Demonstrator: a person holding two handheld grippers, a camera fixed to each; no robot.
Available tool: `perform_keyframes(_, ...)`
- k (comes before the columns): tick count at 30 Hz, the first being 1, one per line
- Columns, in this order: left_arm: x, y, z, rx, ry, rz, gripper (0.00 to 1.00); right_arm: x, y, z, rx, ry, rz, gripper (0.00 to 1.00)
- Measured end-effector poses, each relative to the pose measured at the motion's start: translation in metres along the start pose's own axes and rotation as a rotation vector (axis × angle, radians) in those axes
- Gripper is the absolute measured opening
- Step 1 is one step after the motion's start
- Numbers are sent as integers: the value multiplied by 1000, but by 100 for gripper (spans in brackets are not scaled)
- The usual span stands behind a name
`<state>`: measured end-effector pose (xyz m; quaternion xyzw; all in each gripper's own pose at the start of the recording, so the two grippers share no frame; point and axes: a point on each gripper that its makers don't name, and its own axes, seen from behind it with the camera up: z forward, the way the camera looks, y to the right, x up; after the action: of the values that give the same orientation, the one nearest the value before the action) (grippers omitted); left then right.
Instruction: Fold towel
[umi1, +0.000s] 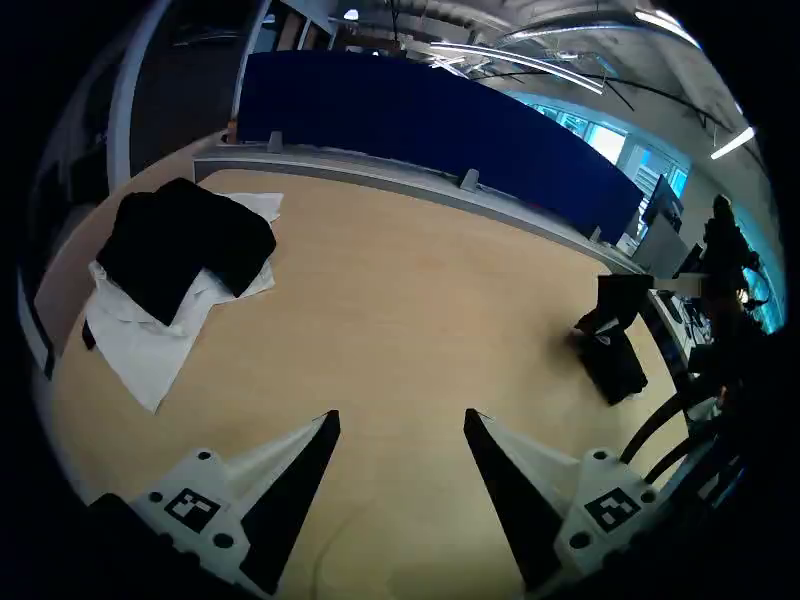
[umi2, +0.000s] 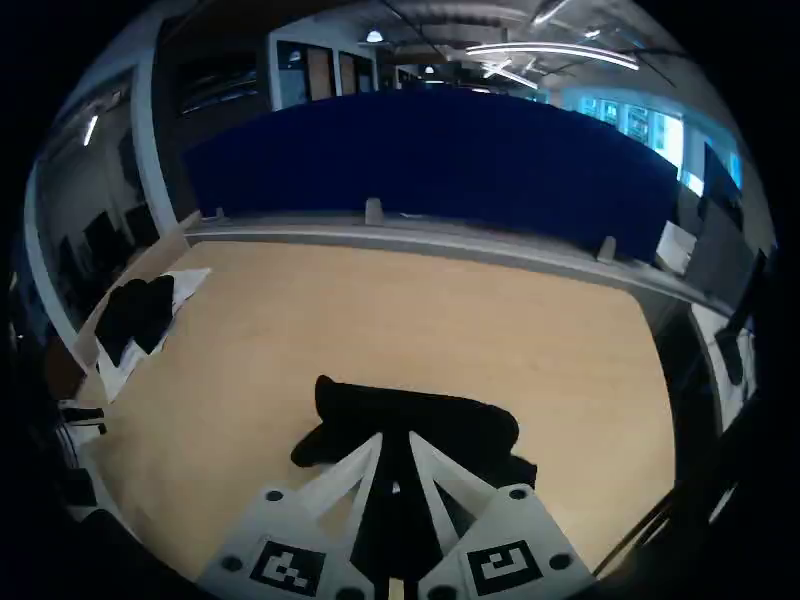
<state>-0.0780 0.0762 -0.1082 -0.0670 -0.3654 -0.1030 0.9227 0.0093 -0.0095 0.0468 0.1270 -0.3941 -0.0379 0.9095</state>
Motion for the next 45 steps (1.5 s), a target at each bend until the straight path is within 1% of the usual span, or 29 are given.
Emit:
perform_keyframes(3, 0, 3, 1, -4, -5, 9, 92, -31, 18, -12, -38, -28, 54, 3)
perform_keyframes(6, -2, 6, 1, -8, -12, 17, 92, -59, 36, -21, -78, -46, 126, 3)
perform_keyframes(9, -4, 11, 1, -15, -18, 25, 92, -84, 52, -28, -118, -67, 194, 3)
perform_keyframes(11, -6, 14, 1, -19, -22, 31, 92, -104, 62, -30, -150, -95, 222, 3)
perform_keyframes(15, -9, 20, 0, -26, -27, 41, 92, -146, 76, -31, -202, -176, 256, 3)
perform_keyframes(18, -10, 24, 0, -29, -30, 44, 92, -171, 79, -28, -222, -222, 266, 3)
perform_keyframes(21, -11, 27, -1, -32, -31, 47, 92, -189, 83, -22, -245, -252, 287, 4)
perform_keyframes(24, -11, 30, -2, -33, -31, 51, 92, -196, 88, -16, -262, -258, 316, 4)
perform_keyframes(27, -11, 31, -3, -33, -31, 55, 92, -194, 92, -15, -275, -245, 330, 5)
perform_keyframes(30, -11, 31, -4, -30, -31, 57, 92, -194, 94, -15, -278, -245, 320, 7)
perform_keyframes(34, -12, 30, -2, -27, -34, 56, 92, -193, 95, -18, -286, -237, 299, 17)
perform_keyframes(38, -11, 31, -1, -28, -35, 56, 92, -193, 95, -25, -300, -214, 292, 42)
perform_keyframes(39, -11, 31, -1, -28, -35, 56, 92, -193, 95, -27, -304, -209, 292, 44)
perform_keyframes(45, -10, 33, 0, -33, -34, 59, 92, -195, 96, -37, -312, -183, 312, 44)
